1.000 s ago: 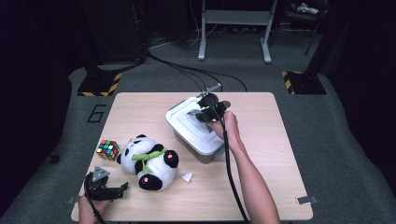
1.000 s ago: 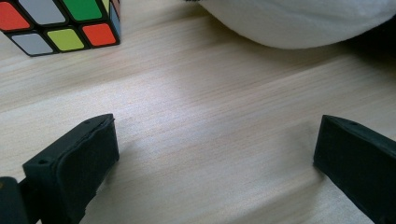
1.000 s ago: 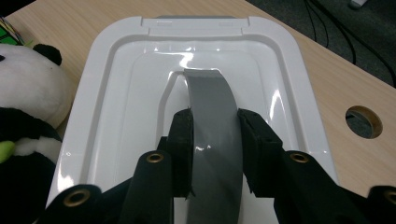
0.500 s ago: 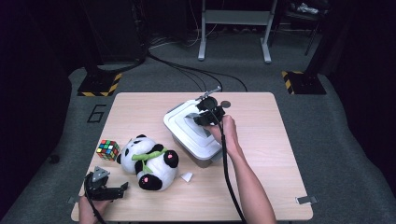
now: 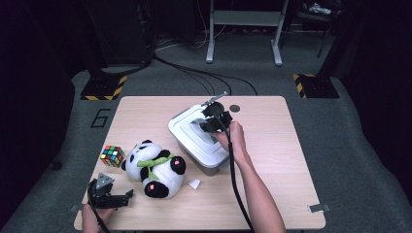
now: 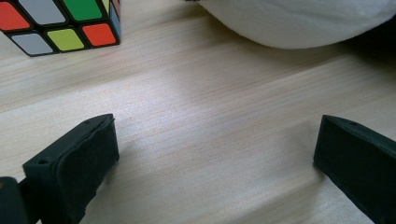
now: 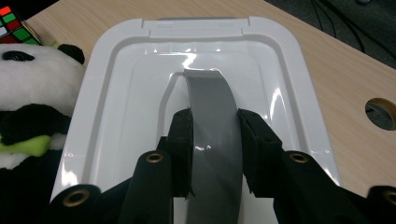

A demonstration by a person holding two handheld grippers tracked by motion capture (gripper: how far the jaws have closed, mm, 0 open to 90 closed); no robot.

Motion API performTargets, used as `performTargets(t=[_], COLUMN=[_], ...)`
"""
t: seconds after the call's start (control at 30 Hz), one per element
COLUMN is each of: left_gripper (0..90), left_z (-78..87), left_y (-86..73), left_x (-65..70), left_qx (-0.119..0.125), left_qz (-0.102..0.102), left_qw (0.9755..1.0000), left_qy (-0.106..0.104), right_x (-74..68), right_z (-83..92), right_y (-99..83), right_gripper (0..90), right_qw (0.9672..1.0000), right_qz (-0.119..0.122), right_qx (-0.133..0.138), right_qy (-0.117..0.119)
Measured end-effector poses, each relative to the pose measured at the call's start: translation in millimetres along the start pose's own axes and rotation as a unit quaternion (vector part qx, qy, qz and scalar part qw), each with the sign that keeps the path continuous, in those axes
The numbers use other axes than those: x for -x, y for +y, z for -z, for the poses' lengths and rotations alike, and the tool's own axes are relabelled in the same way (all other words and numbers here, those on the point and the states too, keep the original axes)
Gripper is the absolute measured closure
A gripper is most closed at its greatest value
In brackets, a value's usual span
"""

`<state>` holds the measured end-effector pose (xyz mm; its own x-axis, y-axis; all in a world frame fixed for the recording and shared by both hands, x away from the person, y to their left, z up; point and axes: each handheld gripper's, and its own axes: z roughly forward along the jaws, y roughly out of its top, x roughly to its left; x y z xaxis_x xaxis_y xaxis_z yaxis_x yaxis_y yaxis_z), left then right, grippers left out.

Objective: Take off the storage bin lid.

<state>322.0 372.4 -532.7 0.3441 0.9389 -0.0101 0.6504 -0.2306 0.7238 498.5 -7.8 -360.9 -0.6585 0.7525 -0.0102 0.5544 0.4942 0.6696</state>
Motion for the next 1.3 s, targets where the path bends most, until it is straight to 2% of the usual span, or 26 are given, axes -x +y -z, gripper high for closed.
performTargets(t=[0.23,0.4,0.47,0.53,0.7,0.87,0.9,1.0,1.07,1.3], left_gripper=[0.0,0.0,0.0,0.0,0.0,0.0,0.0,0.0,0.1,0.1], left_z=[0.2,0.3,0.0,0.1,0.1,0.6,0.2,0.9,0.6,0.7], left_y=[0.0,0.0,0.0,0.0,0.0,0.0,-0.2,0.0,-0.2,0.1], left_x=[0.0,0.1,0.0,0.1,-0.1,-0.3,0.3,-0.2,0.3,-0.5], left_qx=[-0.001,-0.002,0.000,-0.001,-0.001,-0.004,-0.002,-0.006,-0.004,-0.003], left_qz=[0.000,0.000,0.000,0.000,-0.001,-0.003,0.002,-0.005,0.000,-0.007], left_qw=[1.0000,1.0000,1.0000,1.0000,1.0000,1.0000,1.0000,1.0000,1.0000,1.0000], left_qy=[0.000,-0.001,0.000,0.000,0.000,-0.002,-0.003,0.000,-0.002,0.001], right_x=[0.0,-0.9,-1.2,1.0,4.8,8.8,10.2,14.9,18.5,31.0], right_z=[9.1,21.7,26.0,30.1,38.1,48.8,51.1,57.0,62.0,76.1], right_y=[3.1,6.6,7.3,8.6,8.3,7.0,6.7,5.0,3.0,-4.1], right_gripper=[67.3,67.3,67.3,67.3,67.3,67.2,67.3,67.2,67.2,67.2], right_qw=[0.9999,0.9997,0.9997,0.9993,0.9988,0.9985,0.9984,0.9979,0.9977,0.9970], right_qz=[0.005,0.012,0.007,0.020,0.024,0.017,0.018,0.022,0.017,0.000], right_qx=[0.011,0.016,0.019,0.024,0.031,0.037,0.038,0.043,0.046,0.055], right_qy=[-0.007,-0.016,-0.017,-0.023,-0.028,-0.035,-0.037,-0.043,-0.046,-0.056])
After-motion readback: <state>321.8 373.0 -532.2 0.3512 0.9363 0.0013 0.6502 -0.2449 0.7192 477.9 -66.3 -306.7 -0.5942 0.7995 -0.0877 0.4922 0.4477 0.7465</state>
